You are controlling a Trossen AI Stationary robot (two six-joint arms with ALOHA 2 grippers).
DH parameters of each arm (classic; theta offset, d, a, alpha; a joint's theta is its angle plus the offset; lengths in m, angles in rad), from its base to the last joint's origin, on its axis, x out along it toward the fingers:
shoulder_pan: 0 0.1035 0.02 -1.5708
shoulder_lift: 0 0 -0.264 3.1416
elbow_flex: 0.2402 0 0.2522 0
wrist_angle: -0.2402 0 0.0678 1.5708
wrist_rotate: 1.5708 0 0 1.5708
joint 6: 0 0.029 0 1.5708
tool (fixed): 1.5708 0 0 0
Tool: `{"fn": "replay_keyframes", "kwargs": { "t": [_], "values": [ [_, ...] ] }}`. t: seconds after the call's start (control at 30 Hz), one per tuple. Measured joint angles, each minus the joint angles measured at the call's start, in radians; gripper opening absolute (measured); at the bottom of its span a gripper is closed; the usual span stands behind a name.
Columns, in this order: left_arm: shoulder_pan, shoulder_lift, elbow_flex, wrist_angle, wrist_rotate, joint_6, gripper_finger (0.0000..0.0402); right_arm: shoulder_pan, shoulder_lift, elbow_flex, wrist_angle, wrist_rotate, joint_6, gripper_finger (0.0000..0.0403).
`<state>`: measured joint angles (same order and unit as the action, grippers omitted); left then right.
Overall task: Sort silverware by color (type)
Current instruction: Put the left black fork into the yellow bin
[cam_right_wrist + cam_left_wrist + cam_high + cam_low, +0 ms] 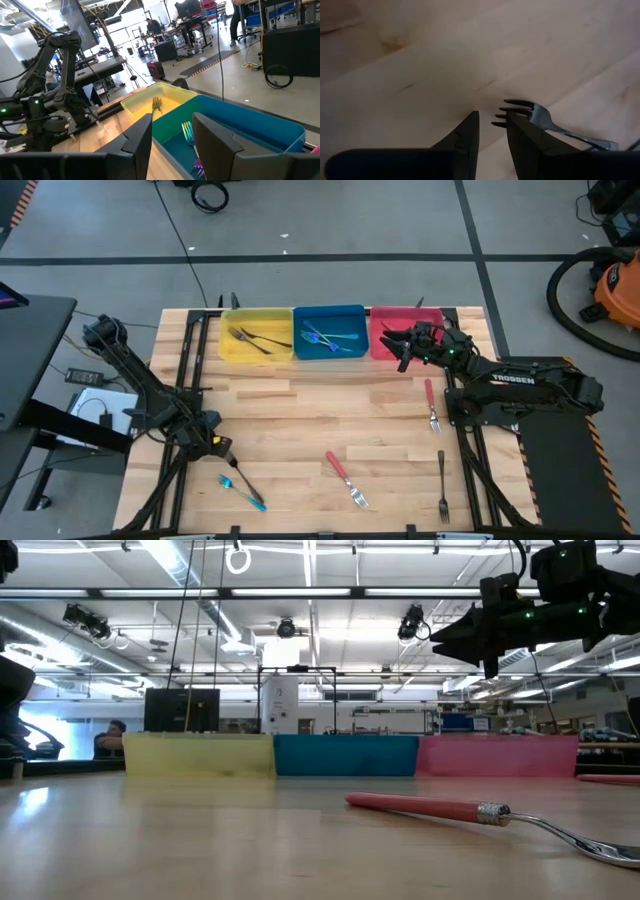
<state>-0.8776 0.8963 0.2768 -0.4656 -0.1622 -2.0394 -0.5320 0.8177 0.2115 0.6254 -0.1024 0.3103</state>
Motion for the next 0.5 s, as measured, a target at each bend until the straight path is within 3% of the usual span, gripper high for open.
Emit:
{"fn": "replay_keyframes", "kwargs": {
  "t": [0.5],
  "values": [
    [0.000,0.000,-0.007,0.065,-0.078,0.079,0.0098,0.000,0.000,0.000,0.000,-0.003,-0.019,0.0149]
  ]
}}
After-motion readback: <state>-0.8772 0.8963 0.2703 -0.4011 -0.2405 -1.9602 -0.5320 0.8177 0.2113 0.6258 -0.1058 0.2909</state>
